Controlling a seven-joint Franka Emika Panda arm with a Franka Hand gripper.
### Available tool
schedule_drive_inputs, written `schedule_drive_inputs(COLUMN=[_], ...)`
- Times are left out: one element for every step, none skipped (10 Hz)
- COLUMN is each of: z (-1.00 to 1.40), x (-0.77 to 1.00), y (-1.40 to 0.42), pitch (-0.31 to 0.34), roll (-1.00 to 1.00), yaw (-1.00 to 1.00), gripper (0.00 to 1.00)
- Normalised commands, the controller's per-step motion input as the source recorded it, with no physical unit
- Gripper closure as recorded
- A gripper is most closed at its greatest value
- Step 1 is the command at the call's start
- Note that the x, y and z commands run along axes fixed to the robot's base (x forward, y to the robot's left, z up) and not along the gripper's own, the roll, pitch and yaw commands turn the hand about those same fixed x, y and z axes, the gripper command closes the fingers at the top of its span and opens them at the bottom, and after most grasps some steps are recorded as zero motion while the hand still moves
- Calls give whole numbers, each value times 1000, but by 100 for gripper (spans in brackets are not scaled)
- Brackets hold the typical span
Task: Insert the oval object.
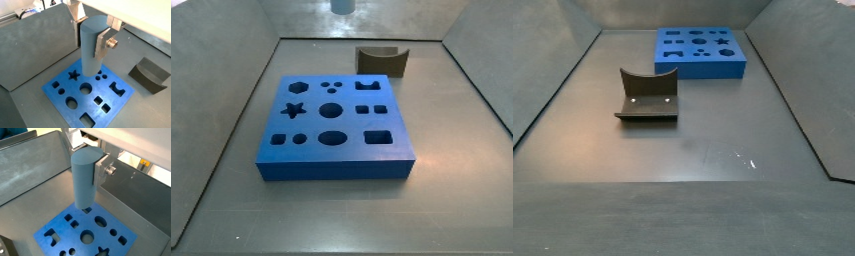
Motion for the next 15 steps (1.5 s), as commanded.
schedule_drive_inputs(z=[-360, -251, -443, -469, -571, -614, -617, -646, -694, -511, -311, -209, -169, -177, -163], x=[0, 0, 0, 0, 0, 0, 0, 0, 0, -71, -114, -169, -134, -100, -63], y=[-120, -66, -49, -54, -66, -80, -86, -106, -214, -411, -569, -394, -123, -34, -43], pitch=[-291, -214, -109, -97, -67, -50, -47, -29, 0, 106, 174, 213, 161, 76, 30], roll=[-139, -101, 0, 0, 0, 10, 13, 27, 67, 177, 187, 236, 203, 201, 200], yaw=[-814, -991, -1000, -1000, -1000, -1000, -1000, -1000, -980, -763, -566, -674, -803, -929, -977], gripper=[100, 100, 100, 100, 100, 100, 100, 100, 100, 100, 100, 100, 100, 100, 100])
